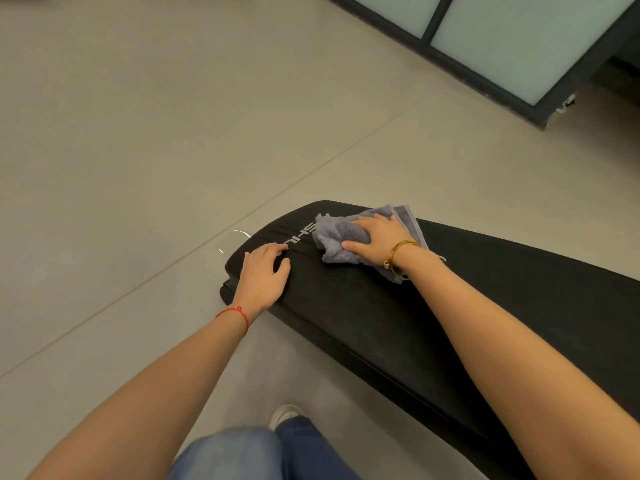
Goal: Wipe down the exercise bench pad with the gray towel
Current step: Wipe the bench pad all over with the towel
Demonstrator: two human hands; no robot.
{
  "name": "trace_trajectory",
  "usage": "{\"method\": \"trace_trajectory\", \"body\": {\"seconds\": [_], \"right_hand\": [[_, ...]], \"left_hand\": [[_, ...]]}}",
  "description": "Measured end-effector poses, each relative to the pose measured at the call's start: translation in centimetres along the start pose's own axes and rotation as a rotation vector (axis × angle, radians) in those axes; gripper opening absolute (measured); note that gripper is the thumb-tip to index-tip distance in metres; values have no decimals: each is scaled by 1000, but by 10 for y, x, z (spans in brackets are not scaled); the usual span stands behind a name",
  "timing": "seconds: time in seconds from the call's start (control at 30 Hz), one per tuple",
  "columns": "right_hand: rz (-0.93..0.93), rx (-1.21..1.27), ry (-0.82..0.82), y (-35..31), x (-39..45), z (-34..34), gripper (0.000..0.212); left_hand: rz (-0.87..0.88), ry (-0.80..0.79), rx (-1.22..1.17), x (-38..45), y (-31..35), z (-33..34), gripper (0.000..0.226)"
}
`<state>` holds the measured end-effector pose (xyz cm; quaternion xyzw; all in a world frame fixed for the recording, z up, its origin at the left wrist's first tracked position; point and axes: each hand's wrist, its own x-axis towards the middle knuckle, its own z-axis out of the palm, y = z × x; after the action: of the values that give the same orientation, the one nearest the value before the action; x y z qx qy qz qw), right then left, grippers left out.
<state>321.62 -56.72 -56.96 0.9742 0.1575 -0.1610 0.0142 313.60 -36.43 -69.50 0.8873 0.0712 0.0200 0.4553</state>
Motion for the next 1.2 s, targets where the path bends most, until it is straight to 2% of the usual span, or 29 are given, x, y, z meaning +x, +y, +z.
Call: {"method": "trace_trajectory", "body": {"seconds": [0.1,0.23,0.33,0.4,0.5,0.6,0.73,0.87,0.93,1.0,1.1,1.2], "right_hand": [[-72,-9,-46,-19,8,5,58],[-329,107,-84,-38,-29,6,59],[-466,151,-129,-28,-41,0,59],[-444,154,-121,-12,-22,-8,57],[-237,77,-32,5,41,-10,53],[-90,-28,-53,-9,95,11,55],[-326,11,-99,-52,72,33,58],[-488,119,-126,-41,35,16,54],[-444,124,-112,-26,57,9,51],[-313,97,-55,-18,96,11,52],[-156,30,-66,-42,151,28,50],[-257,0,-105,-88,156,49,53]], "left_hand": [[-37,41,1,3,-11,-8,39],[-44,-11,58,7,-38,-22,45],[-40,-31,74,10,-47,-25,46],[-53,-38,74,12,-49,-26,52],[-75,-49,76,13,-50,-28,61],[-85,-51,72,14,-52,-26,64],[-56,-32,69,17,-63,-23,70],[-58,-10,31,14,-62,-22,54],[-75,13,26,12,-59,-21,47],[-90,20,42,10,-59,-22,47],[-100,22,79,7,-63,-26,50],[-73,19,93,6,-65,-27,57]]}}
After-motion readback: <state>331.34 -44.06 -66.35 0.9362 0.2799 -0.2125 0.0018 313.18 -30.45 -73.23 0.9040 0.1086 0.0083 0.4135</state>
